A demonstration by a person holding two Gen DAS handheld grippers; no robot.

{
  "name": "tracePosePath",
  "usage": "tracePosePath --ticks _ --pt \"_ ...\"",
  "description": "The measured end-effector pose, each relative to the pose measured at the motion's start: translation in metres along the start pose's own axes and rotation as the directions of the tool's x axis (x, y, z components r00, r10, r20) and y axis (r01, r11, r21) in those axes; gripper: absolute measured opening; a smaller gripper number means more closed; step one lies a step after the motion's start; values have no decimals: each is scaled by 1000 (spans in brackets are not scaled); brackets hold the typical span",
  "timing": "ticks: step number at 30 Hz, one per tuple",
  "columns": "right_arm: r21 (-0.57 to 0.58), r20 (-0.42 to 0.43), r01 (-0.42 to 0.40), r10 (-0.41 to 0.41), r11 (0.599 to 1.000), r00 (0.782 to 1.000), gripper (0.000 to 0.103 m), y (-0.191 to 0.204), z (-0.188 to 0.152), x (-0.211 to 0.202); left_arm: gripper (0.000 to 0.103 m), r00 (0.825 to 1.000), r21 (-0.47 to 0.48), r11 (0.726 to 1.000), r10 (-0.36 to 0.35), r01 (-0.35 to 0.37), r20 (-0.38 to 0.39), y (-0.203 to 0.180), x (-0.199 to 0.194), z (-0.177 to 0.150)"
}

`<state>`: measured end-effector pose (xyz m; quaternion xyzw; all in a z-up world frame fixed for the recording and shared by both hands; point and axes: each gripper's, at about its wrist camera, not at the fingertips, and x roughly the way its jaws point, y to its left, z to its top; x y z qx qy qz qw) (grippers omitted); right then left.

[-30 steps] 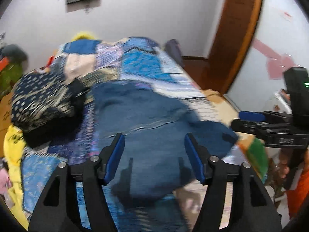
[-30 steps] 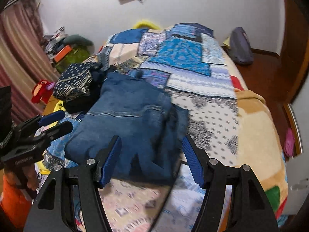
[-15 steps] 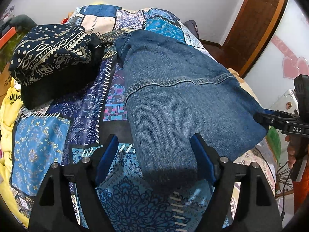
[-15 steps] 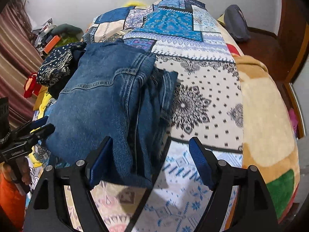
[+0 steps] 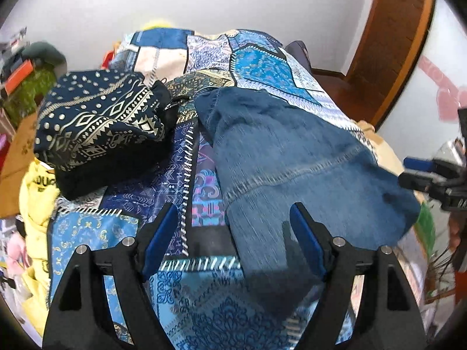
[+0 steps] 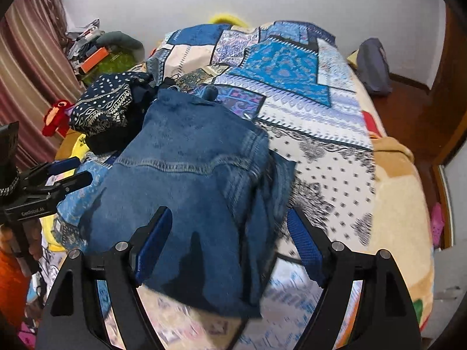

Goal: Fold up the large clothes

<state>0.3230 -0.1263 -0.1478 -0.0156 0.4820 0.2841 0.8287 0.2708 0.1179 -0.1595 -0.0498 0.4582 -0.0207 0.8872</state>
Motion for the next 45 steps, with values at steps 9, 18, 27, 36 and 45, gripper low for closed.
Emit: tracePosePath --ticks 9,18,27,36,45 --pt "110 -165 -57 75 992 984 78 -32 18 63 78 953 -188 959 -244 211 -178 26 62 13" --pt "246 -218 -212 267 946 939 97 -69 10 90 88 885 -292 905 -387 311 -259 39 112 21" --pt "303 -231 -300 375 905 898 101 -78 18 113 93 839 -341 863 -471 374 -274 37 139 30" --pt "294 -206 -328 394 898 896 73 -68 22 106 86 802 -357 831 -530 427 -276 9 145 30" --pt "255 -148 -325 369 911 918 34 -53 32 74 47 849 -310 861 -478 403 -225 -11 116 36"
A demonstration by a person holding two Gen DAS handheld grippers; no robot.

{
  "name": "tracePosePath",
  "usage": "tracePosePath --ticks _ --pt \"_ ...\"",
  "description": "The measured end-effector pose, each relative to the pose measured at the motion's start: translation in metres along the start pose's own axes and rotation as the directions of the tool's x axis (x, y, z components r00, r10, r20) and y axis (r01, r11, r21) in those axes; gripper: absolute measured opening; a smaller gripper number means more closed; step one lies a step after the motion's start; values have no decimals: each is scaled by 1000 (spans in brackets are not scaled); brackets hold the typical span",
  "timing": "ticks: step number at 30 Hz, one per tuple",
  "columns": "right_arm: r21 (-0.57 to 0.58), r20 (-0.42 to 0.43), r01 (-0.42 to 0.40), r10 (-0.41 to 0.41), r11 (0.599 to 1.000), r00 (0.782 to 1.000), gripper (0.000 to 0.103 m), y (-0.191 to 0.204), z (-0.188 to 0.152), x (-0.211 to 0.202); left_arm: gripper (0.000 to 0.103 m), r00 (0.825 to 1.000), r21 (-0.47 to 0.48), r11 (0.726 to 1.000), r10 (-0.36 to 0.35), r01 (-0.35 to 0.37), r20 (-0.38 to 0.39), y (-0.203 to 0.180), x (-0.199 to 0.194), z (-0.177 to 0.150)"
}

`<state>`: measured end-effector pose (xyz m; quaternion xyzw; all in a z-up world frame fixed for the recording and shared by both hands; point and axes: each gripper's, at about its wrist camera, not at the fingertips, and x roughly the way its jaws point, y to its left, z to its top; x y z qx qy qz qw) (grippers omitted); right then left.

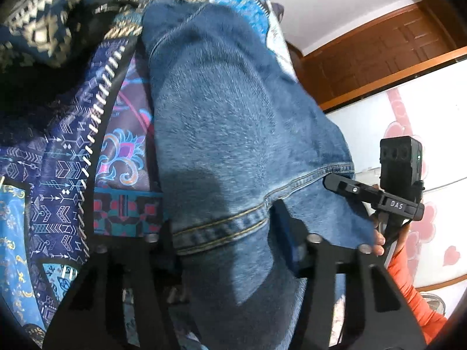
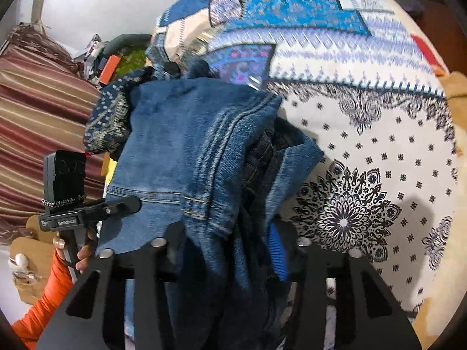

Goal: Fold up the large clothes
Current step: 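Grasp the folded jacket with both grippers and lift it, then carry the folded jacket onto the dark cloth pile and release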

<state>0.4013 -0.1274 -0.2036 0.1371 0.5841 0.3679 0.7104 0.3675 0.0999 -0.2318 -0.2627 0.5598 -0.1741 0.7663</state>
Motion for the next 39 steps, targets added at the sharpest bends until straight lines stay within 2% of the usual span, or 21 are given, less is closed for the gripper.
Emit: tracePosePath --ticks 2,6,11,15,19,23,28,30,34,36,37,39 --pt "-32 27 5 -5 999 1000 29 15 3 -10 43 1000 40 999 20 -21 24 -18 -10 -1" --pt "-78 69 22 -17 997 997 27 41 7 -26 40 992 131 988 71 -84 101 -50 -36 -4" --pt "-129 152 22 -2 991 988 27 85 23 -48 38 974 159 983 52 -88 220 -68 -92 6" --pt "-197 212 15 27 980 977 26 132 49 -54 38 946 169 980 51 -110 321 -73 -151 21" --pt "-267 251 -3 73 964 965 26 181 81 -49 38 906 180 970 72 -160 417 -69 -206 37" --pt "-325 261 -19 109 945 959 26 223 112 -29 38 866 169 961 114 -221 488 -45 -259 53" --pt "-350 242 -62 154 935 958 27 257 149 18 38 835 87 969 153 -232 528 5 -296 76" --pt "-344 222 -78 162 936 961 27 262 159 39 38 834 41 973 174 -229 523 38 -299 93" --pt "-318 174 -87 149 944 973 27 262 180 106 38 843 -20 966 235 -257 484 95 -290 112" --pt "-301 146 -81 130 950 981 27 256 182 137 41 858 -77 960 276 -270 434 133 -273 121" --pt "-286 118 -58 95 956 988 28 248 184 164 42 871 -110 955 298 -277 391 154 -263 125" --pt "-268 89 -3 28 963 996 33 235 187 196 51 885 -143 946 323 -291 334 184 -245 129"
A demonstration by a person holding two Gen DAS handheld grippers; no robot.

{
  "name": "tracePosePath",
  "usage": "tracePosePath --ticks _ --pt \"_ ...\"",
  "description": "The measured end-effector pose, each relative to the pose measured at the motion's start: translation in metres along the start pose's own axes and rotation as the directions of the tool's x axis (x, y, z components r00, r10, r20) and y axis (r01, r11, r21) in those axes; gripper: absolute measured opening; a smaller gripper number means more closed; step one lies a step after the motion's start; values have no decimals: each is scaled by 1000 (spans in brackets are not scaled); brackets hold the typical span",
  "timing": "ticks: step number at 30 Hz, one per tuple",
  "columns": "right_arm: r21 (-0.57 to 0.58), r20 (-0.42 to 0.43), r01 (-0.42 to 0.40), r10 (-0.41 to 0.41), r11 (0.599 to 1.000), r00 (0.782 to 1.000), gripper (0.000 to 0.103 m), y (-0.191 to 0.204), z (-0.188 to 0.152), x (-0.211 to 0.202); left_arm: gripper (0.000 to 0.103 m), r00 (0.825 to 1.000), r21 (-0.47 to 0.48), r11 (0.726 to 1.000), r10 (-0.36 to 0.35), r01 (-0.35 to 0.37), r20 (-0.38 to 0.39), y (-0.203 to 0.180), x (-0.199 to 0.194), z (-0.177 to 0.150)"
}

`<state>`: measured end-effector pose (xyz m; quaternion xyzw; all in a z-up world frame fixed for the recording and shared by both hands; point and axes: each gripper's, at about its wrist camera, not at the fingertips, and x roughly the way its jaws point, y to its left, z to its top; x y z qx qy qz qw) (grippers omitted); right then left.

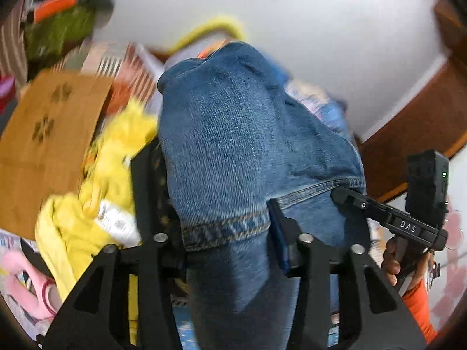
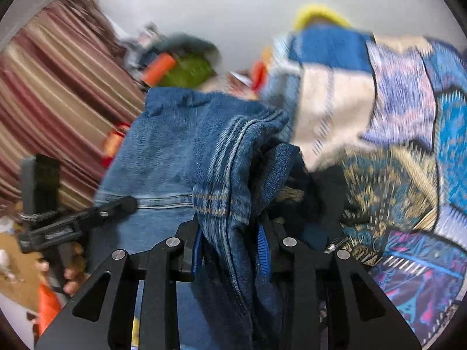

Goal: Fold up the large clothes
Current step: 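Carry the folded jacket onto the dark cloth pile and release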

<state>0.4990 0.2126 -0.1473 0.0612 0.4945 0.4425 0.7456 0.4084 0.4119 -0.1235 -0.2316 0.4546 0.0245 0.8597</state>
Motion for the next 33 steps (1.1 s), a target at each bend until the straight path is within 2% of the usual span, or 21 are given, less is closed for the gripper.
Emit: tracePosePath --ticks 1,3,5,9,13,16,18,21,27,31,33 --pt "-1 -18 33 -33 999 999 35 -9 -6 16 53 1000 2 1000 7 -7 -12 8 11 -3" --pt "-25 -25 84 -85 996 996 44 -18 -11 29 67 1000 7 1000 -2 2 -1 14 21 -8" --pt "-44 -20 106 -107 993 994 45 -22 -11 27 72 1000 47 999 13 -14 24 9 23 -10" --pt "-52 -34 141 -143 989 989 47 -15 -13 9 72 993 130 986 102 -108 52 -5 23 -9" --pt "-70 -19 221 -223 973 975 47 2 -18 0 72 980 138 972 182 -192 82 -17 10 -15" --pt "-125 30 254 -252 959 967 50 17 -24 -15 72 976 135 971 185 -200 114 -24 -8 -25" --pt "-160 61 277 -271 947 961 62 25 -29 -21 72 973 139 969 183 -202 138 -29 -21 -33" --pt "-238 103 298 -281 925 954 65 41 -42 -27 73 967 142 963 208 -229 148 -31 -30 -44" --pt "-310 34 288 -292 906 956 65 48 -61 -11 73 969 96 972 202 -216 141 -29 -40 -55" --pt "-325 50 314 -316 892 947 65 51 -71 -20 72 958 109 963 226 -247 174 -41 -60 -66" --pt "-311 46 296 -297 903 954 65 53 -73 -32 72 953 121 960 227 -254 199 -49 -74 -74"
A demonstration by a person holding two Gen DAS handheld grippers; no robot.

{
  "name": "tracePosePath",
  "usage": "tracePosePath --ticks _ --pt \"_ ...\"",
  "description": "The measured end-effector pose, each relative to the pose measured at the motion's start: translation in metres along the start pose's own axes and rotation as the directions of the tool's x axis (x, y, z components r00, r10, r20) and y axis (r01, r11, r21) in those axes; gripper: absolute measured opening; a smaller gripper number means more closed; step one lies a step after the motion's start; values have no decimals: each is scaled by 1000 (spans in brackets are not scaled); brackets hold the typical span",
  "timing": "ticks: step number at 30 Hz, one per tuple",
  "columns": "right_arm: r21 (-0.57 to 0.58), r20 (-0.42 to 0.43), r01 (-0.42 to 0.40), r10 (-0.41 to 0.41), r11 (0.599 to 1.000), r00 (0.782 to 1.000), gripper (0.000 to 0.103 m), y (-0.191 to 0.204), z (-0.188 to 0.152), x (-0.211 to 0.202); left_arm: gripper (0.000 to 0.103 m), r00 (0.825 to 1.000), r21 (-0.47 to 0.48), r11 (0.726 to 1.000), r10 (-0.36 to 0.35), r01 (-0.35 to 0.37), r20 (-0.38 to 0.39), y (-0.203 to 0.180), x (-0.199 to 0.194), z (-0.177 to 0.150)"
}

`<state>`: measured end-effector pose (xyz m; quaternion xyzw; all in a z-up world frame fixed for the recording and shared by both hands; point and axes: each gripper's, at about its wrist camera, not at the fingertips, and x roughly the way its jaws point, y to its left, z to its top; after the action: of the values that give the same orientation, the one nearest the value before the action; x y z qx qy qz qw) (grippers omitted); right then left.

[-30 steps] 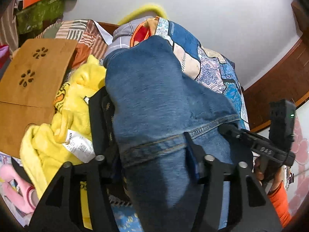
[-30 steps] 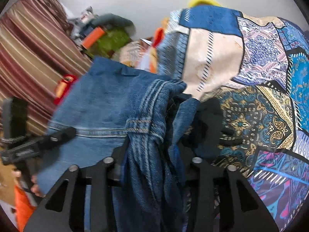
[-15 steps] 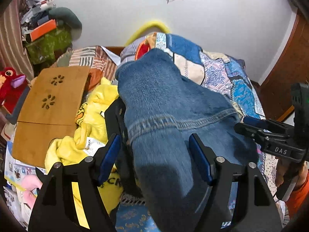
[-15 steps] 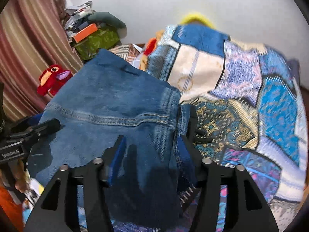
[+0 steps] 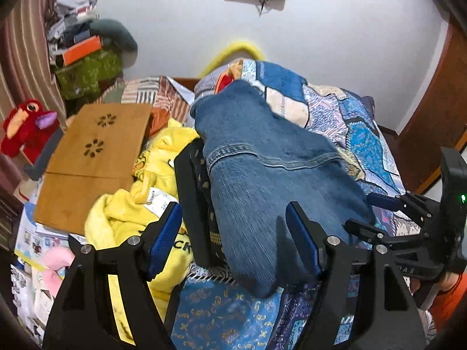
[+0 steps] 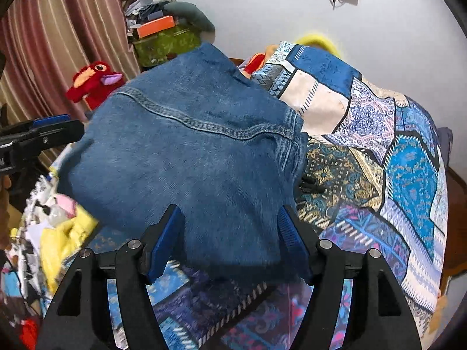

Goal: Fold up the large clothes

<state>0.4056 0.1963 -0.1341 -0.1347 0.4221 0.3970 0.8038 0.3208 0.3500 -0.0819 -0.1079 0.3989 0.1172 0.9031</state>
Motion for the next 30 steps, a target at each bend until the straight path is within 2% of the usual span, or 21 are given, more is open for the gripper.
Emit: tracePosePath --ticks 6,8,11,14,19,25,26,28,30 --pt "41 107 -24 19 999 994 65 4 -3 -60 73 995 16 1000 0 -1 102 -19 -62 -10" --pt "50 171 -30 21 998 985 65 7 -5 -92 73 990 28 1000 -2 -2 144 -28 -85 -13" --pt "47 261 -31 17 998 965 65 12 -12 -134 73 974 46 999 -13 3 225 -45 -126 -22" --pt "40 367 -38 21 998 930 65 20 -24 -184 73 949 64 998 -32 13 312 -64 -170 -33" --pt "9 521 -39 28 999 853 65 42 -55 -255 73 885 85 996 -55 17 463 -95 -240 -65" --pt "-19 662 -12 22 1000 749 65 68 -99 -313 73 787 84 996 -39 -17 615 -129 -305 -114" --pt "-22 679 5 12 1000 734 65 73 -106 -320 73 776 81 996 -34 -21 630 -131 -311 -120" --pt "-21 706 30 -7 999 708 65 80 -118 -327 73 752 77 996 -27 -32 658 -139 -323 -136" --pt "-17 721 43 -17 999 693 65 85 -127 -330 73 727 69 996 -3 -62 686 -145 -331 -148"
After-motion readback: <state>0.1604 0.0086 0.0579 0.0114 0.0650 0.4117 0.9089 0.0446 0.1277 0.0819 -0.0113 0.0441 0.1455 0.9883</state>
